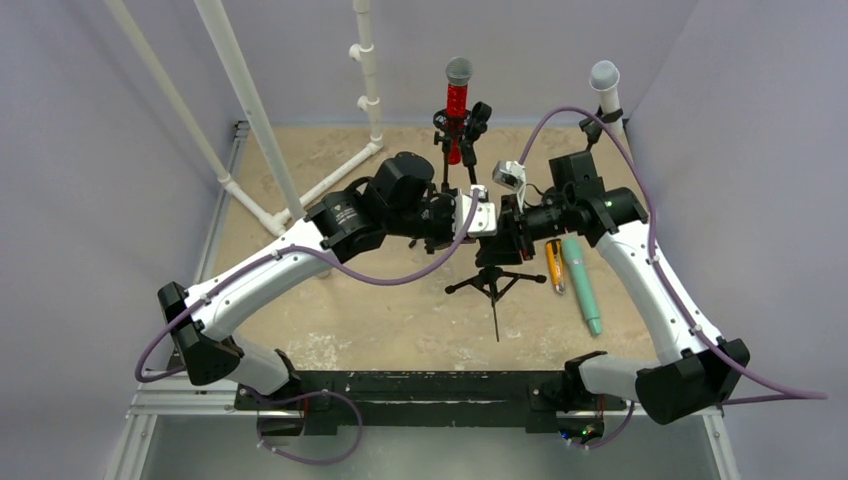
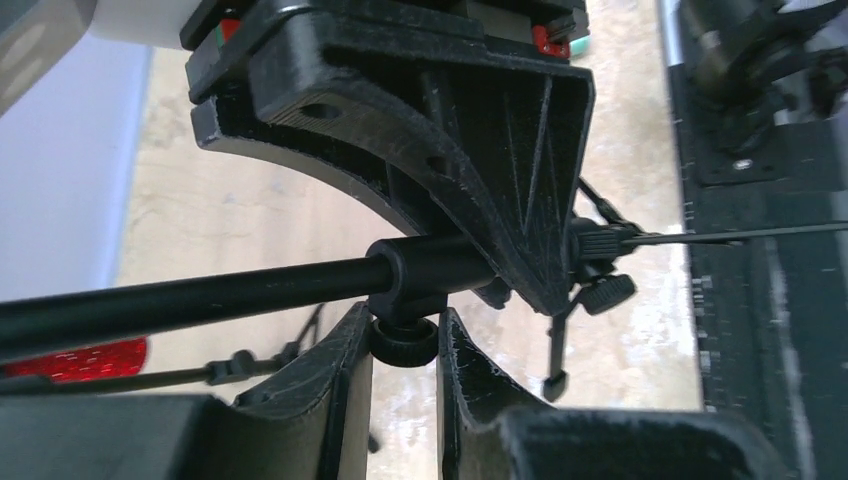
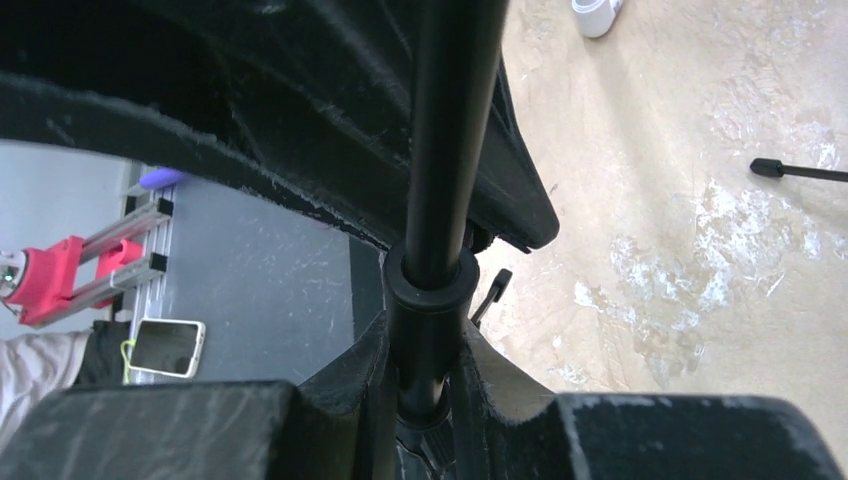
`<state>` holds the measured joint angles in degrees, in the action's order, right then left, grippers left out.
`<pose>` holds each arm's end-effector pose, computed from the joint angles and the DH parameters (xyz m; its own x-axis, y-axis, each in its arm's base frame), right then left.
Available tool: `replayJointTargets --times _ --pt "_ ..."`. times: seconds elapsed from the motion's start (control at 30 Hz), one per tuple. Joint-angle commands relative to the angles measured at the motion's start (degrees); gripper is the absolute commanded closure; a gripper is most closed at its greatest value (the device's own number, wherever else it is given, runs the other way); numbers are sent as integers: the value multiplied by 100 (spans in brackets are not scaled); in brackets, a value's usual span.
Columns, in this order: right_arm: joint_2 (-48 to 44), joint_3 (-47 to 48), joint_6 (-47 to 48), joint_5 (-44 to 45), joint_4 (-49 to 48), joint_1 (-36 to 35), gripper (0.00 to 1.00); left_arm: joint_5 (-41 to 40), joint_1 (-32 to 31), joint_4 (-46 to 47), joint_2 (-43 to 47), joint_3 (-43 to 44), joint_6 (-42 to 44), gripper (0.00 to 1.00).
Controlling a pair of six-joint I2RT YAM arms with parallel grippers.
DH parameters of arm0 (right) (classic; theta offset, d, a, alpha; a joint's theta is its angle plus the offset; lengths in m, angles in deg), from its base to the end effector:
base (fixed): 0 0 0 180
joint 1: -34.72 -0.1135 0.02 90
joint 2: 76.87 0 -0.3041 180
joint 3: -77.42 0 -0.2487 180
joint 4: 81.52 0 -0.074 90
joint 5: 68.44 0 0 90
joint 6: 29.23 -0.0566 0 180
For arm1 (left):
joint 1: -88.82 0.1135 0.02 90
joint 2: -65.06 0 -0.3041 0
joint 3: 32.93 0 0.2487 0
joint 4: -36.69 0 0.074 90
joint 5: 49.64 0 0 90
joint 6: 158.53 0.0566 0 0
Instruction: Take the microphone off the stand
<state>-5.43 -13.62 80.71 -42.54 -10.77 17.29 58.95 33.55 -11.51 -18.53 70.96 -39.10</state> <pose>0.1941 0.1143 0.3976 -0.4986 -0.3127 -0.8085 -0.8666 0.1583 0.4732 0.1744 -0.2832 0.4423 0.2294 0.4865 -0.8430 0.9492 0.0797 0.3043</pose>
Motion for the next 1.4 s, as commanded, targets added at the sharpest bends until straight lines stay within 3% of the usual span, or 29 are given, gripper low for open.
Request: replayJointTargets --times 0.0,0.13,0.33,0.47,0.8,0.93,1.13,1.37 --pt "-191 251 682 111 308 12 100 1885 405 -515 -59 635 -630 100" --pt "-230 386 1023 344 496 12 100 3467 977 -1091 -422 1118 -1247 100" --pt "-202 536 1073 381 522 12 100 4689 1213 -1704 -878 1409 -1577 100" --pt "-229 505 1103 406 559 12 100 5101 1259 -1670 -1079 1425 -1925 81" --pt "-307 325 999 318 553 18 100 4305 1340 -1248 -541 855 -1875 23" --pt "-286 317 812 129 449 24 100 3709 1405 -855 -145 529 -2044 18" --pt "-271 425 746 -3 409 25 100 2877 1758 487 467 -74 -3069 16" --pt "-273 306 963 -10 590 18 100 2396 2303 1583 477 269 -4474 14"
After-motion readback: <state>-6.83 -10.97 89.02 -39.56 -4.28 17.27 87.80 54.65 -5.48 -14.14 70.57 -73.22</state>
